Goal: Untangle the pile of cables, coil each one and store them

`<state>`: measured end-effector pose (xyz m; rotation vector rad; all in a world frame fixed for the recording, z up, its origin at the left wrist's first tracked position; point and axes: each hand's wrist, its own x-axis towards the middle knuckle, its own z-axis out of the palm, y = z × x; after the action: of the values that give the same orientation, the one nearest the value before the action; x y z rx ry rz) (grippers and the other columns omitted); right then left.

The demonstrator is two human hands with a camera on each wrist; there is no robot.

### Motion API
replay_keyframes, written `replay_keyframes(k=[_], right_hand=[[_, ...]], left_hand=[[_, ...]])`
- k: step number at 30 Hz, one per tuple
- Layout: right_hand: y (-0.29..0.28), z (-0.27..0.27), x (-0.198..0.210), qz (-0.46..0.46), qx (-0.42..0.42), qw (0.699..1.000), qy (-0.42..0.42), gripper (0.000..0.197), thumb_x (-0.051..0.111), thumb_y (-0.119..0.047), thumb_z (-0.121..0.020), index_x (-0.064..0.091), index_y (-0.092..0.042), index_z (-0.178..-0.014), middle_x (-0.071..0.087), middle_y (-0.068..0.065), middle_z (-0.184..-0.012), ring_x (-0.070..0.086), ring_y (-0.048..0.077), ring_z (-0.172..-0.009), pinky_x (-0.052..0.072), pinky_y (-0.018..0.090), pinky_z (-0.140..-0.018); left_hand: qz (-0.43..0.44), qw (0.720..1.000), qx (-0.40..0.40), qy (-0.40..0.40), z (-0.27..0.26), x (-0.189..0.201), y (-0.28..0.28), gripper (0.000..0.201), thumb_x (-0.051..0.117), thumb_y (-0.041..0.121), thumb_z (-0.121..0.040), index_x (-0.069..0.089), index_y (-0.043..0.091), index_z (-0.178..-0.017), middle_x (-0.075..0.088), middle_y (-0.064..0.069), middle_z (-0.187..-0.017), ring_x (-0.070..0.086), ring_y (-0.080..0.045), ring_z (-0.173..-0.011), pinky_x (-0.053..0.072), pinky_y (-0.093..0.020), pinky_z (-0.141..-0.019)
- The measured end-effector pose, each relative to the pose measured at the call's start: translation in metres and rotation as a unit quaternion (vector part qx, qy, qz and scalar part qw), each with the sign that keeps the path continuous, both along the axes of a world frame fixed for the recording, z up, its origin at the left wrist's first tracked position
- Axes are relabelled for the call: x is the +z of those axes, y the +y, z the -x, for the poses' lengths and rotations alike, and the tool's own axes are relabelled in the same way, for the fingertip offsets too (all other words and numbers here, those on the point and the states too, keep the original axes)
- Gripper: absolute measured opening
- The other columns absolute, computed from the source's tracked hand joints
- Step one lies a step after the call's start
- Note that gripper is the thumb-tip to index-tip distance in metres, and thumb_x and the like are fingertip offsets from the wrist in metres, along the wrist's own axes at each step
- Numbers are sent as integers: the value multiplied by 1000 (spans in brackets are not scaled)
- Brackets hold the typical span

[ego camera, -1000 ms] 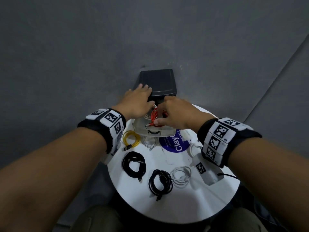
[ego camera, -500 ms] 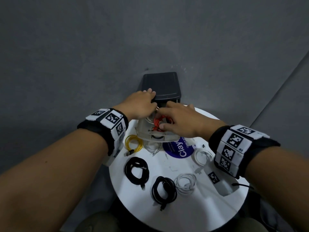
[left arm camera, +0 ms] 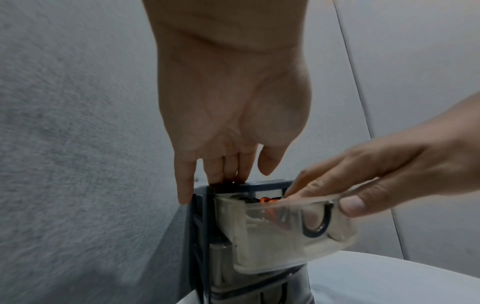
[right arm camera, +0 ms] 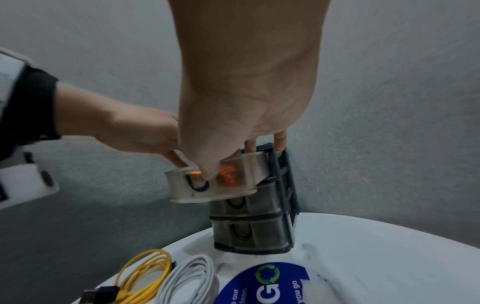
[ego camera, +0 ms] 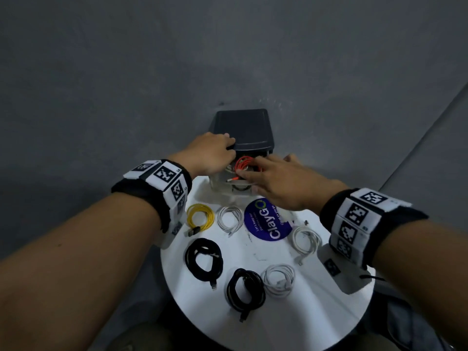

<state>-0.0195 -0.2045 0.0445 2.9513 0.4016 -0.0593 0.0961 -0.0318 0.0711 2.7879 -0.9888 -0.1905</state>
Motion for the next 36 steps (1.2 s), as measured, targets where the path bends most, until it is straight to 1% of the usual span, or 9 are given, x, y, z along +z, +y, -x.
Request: replay_keyframes(k=[4,10,14,17,21,22,24,27,36], right_hand=[[1,-13,-3,-10,-15,999,-30,51,35,-46,-106,30,-35,-156,44,-6,-152,38,21,-133,33,46,-95],[4,-21,1,-6,-37,996,-86,31,45,-43,-101,64,-34,-123,66,-8,-118,55,19,-111,38,38,-84],[4,-20,4,-18,-49,989,-135,23,60,-45,-94,69,-30,-108,57,-7,-111,46,19,-105,34,36,-83],[3,-23,7,-84,-91,980,-156,49,77,-45,-81,51,-28,-119,43,-1,-126,44,22,-112,42,40,-93],[-6,-36,11,-170,-165,969,-70,93,82,-47,-78,31,-28,-153,27,5,-163,39,29,-142,38,48,-111],[-8,-39,12,-174,-168,969,-56,91,81,-46,-79,34,-25,-153,35,6,-159,43,29,-140,41,46,-109],[-11,-45,13,-189,-166,965,-71,68,83,-43,-78,50,-21,-134,60,7,-132,59,28,-114,50,39,-88],[-9,-55,17,-193,-186,958,-101,47,84,-35,-78,46,-22,-101,66,7,-101,57,27,-82,41,33,-67],[-5,-56,26,-191,-189,958,-96,34,83,-19,-79,57,-14,-100,64,11,-98,58,31,-85,40,32,-68]], left_hand=[[-3,1000,1,-1,1,2,-2,54,38,32,-107,33,20,-159,20,-1,-168,28,-29,-151,29,-36,-116],[2,1000,3,-3,1,-2,-1,67,54,34,-98,30,20,-160,23,1,-168,33,-29,-148,34,-37,-115],[-5,999,-3,-51,1,-8,-5,63,62,36,-95,43,18,-152,44,-5,-155,49,-30,-133,45,-40,-103],[3,998,7,-66,-2,-9,-6,54,65,37,-92,55,17,-141,54,-7,-145,54,-29,-127,50,-43,-101],[28,998,22,-57,-4,-9,-6,46,60,36,-91,62,21,-135,61,-6,-139,59,-29,-122,52,-44,-98],[33,998,27,-50,-4,-9,-6,45,58,34,-92,62,21,-135,61,-6,-139,59,-29,-122,52,-43,-99],[41,998,31,-39,-4,-8,-4,44,56,30,-92,63,19,-135,62,-6,-138,59,-29,-122,52,-44,-100],[47,998,31,-38,-5,-9,-4,41,56,26,-91,65,19,-130,64,-7,-135,61,-30,-119,53,-47,-98],[34,998,35,-40,-2,-9,-4,44,54,23,-90,64,19,-132,64,-8,-135,61,-32,-119,53,-48,-98]])
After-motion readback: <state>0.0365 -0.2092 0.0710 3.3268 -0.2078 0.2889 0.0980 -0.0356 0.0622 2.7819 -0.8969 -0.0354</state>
